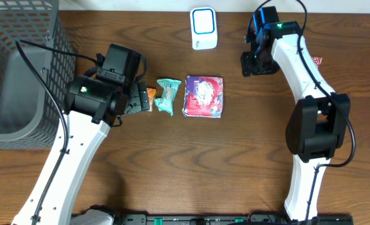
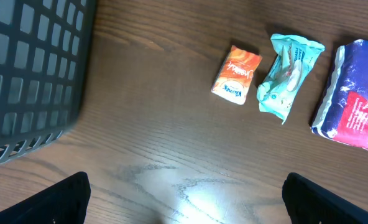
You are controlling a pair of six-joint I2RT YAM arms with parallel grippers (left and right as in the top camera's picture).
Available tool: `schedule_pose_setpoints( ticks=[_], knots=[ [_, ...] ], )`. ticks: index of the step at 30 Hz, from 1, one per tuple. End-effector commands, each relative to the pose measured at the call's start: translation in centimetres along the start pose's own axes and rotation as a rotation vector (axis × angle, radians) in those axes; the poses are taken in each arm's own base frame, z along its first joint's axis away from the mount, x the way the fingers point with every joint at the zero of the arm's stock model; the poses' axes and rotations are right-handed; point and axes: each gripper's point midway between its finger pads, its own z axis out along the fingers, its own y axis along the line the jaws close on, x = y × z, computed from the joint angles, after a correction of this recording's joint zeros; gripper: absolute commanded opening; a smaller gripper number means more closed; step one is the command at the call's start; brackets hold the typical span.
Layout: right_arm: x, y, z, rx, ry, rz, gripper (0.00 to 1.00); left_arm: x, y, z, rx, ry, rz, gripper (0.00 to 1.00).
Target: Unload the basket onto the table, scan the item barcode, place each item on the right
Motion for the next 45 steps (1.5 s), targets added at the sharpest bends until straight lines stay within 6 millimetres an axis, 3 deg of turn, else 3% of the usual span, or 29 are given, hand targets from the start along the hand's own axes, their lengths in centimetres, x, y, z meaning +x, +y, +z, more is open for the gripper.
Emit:
schedule_pose_setpoints(
  ticks=[1,3,5,15,39,42,45],
  knots=[
    [0.9,-0.5,0.9,0.020,0.020,0.003,0.57,-0.2,0.2,-0.3,0.000,-0.010,-0.016,0.98],
    [1.4,-0.7,1.9,0.025,0.026,0.003,0.66,-0.2,0.2,-0.3,0.000,-0.010,-0.016,0.98],
    [1.8,-0.9,2.8,0.029,0.033,0.005,0.69,-0.2,0.2,-0.3,0.000,-0.010,-0.016,0.97],
    [3.4,-1.5,4.9,0.031,0.064,0.017,0.73,-0.2,0.2,-0.3,0.000,-0.010,-0.016,0.98],
    [3.6,-1.3,5.2,0.023,0.066,0.015,0.80,-0.2,0.2,-0.3,0.000,-0.010,-0.016,0.98],
    [3.6,-1.2,5.2,0.018,0.066,0.015,0.89,-0.2,0.2,-0.3,0.000,-0.010,-0.016,0.98],
    [3.6,-1.3,5.2,0.027,0.065,0.014,0.86,-0.2,0.2,-0.3,0.000,-0.010,-0.016,0.98]
  ],
)
